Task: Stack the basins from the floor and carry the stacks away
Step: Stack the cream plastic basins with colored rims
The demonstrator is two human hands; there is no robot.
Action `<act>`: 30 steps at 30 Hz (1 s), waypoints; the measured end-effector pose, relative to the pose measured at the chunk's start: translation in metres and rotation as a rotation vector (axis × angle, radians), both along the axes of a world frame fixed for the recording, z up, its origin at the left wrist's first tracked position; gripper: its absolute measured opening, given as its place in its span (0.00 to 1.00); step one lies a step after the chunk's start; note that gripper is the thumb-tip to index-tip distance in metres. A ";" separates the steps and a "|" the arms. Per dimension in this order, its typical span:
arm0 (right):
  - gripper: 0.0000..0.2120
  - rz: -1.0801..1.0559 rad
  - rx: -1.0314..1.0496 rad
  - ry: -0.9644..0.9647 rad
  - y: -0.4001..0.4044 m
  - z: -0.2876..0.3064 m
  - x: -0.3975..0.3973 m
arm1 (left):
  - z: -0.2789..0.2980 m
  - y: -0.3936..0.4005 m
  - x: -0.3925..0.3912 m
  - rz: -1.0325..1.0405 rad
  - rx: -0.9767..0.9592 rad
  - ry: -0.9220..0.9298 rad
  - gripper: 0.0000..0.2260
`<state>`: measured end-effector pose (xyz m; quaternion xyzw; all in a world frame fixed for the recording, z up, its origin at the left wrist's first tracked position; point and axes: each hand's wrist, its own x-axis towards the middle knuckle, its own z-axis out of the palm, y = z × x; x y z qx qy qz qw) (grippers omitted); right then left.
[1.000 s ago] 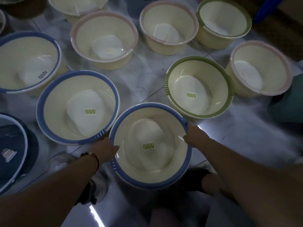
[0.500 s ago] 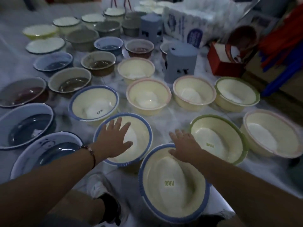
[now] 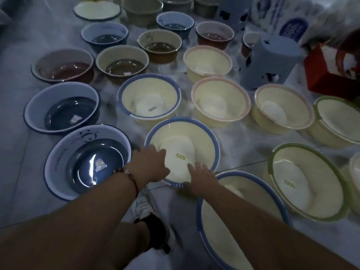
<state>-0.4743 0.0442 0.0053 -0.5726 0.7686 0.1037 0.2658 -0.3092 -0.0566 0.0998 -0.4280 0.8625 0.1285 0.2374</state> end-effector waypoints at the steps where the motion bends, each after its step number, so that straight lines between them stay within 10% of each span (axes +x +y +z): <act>1: 0.36 -0.055 0.039 -0.048 -0.001 -0.013 0.008 | 0.003 -0.004 -0.001 0.004 0.022 -0.007 0.29; 14: 0.21 -1.824 -0.006 -1.174 -0.030 -0.041 0.054 | 0.014 -0.032 -0.022 0.031 0.118 0.034 0.27; 30: 0.22 -1.900 0.061 -1.154 -0.064 -0.015 0.019 | 0.014 -0.041 -0.005 0.062 0.171 0.015 0.27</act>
